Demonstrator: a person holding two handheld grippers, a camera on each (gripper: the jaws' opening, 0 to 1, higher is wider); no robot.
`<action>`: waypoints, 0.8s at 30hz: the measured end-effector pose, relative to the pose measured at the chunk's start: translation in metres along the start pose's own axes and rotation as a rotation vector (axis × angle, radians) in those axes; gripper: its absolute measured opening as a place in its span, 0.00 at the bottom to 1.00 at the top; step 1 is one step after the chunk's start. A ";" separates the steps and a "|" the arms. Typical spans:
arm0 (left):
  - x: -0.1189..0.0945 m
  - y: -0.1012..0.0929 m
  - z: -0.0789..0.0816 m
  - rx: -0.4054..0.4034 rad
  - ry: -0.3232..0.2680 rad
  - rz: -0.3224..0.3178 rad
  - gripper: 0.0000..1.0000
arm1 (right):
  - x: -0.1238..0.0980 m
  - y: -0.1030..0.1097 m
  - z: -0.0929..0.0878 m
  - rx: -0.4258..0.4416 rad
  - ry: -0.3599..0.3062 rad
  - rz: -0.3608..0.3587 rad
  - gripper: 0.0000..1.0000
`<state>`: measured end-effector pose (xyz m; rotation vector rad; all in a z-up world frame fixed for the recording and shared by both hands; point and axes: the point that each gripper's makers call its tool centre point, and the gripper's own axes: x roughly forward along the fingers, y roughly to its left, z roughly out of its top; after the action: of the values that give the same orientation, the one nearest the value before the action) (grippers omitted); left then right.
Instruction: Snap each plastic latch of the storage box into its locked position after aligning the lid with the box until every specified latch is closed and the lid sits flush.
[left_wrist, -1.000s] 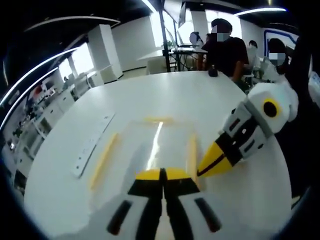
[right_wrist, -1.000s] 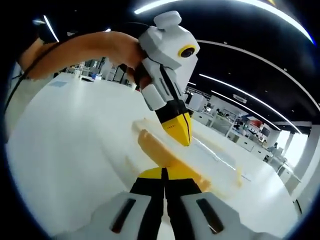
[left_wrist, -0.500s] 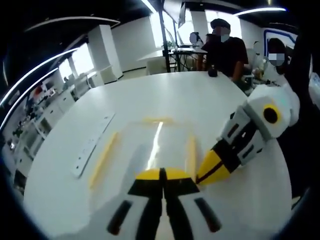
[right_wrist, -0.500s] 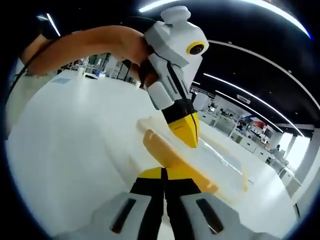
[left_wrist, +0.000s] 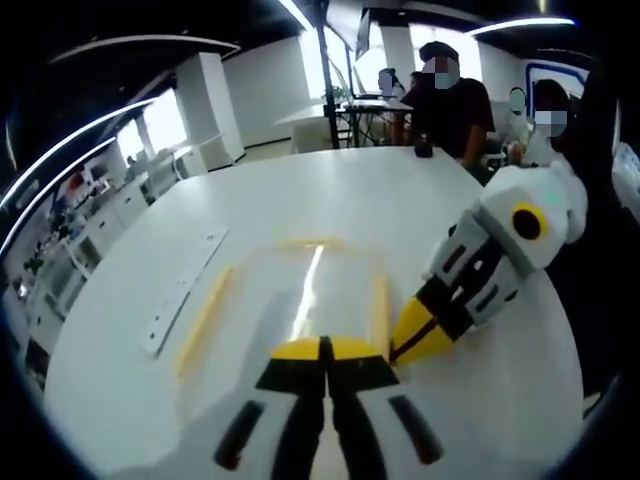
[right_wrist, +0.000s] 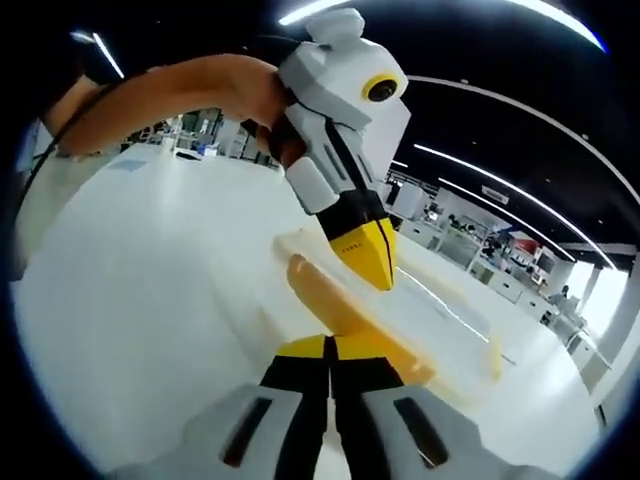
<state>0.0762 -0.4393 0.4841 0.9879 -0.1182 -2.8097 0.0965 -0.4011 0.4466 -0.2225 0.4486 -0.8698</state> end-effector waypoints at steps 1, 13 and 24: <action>0.000 0.000 0.000 -0.001 -0.001 0.001 0.00 | 0.000 0.002 -0.002 0.014 0.009 0.009 0.00; -0.002 0.013 0.010 -0.057 -0.118 0.049 0.00 | -0.027 -0.019 0.036 0.081 -0.147 0.125 0.00; -0.018 0.035 0.005 -0.067 -0.117 0.164 0.03 | 0.004 -0.096 0.069 0.035 -0.092 0.293 0.00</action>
<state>0.0915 -0.4705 0.5039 0.7621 -0.1122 -2.7011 0.0649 -0.4640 0.5422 -0.1591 0.3692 -0.5771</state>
